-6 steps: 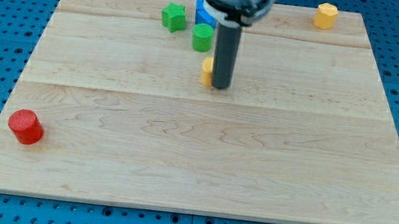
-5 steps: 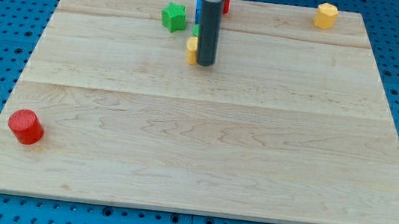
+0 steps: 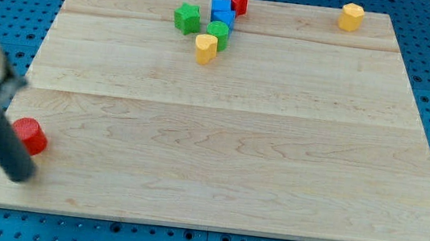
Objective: Move the red circle towards the top center
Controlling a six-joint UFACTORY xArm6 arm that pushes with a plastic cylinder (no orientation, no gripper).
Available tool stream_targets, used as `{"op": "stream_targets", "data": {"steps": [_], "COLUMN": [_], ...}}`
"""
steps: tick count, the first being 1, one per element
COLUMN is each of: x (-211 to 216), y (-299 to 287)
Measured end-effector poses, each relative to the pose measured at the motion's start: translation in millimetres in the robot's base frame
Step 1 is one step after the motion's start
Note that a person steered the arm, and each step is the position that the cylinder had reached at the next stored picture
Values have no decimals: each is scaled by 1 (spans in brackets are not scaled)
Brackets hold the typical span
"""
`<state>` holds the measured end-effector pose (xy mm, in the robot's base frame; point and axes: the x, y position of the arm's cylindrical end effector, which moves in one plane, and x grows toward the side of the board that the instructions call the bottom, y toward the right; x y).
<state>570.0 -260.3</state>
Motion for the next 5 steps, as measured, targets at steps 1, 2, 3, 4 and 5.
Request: {"op": "stream_targets", "data": {"steps": [1,2,3,4,5], "x": [-56,-109,-93,-47,-32], "y": [-9,8,-29,-31,22]}}
